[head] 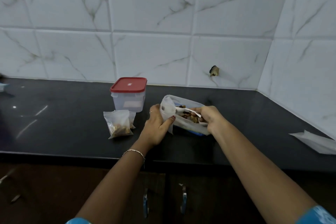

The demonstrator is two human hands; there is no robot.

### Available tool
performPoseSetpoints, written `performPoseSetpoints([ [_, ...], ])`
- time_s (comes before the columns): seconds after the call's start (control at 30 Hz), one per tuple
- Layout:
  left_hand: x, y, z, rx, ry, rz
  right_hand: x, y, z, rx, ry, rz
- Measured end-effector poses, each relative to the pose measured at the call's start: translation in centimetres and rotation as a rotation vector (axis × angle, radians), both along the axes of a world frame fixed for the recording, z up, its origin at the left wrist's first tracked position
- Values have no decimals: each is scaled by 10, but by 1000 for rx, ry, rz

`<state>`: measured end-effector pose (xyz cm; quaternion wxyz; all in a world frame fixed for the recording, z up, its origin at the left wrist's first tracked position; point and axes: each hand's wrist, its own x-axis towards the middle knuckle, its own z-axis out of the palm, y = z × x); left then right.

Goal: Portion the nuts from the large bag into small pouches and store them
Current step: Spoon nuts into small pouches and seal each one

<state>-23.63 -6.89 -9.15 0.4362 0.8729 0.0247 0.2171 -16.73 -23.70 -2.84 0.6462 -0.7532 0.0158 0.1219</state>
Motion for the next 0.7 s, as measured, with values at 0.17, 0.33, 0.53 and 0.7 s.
performPoseSetpoints([
  [0.17,-1,-3,1,41,37,25,-7,-12,14,-53,-48,-8],
  [0.33,1,-2,1,53,112,6,-17,-16,27,-51,-107,61],
  [0.53,0,-1,3,40,126,-14,-34,-6,39,-107,-208,192],
  [0.7,-3,-3,5,19,137,-16,-29,6,25,-645,-670,223],
])
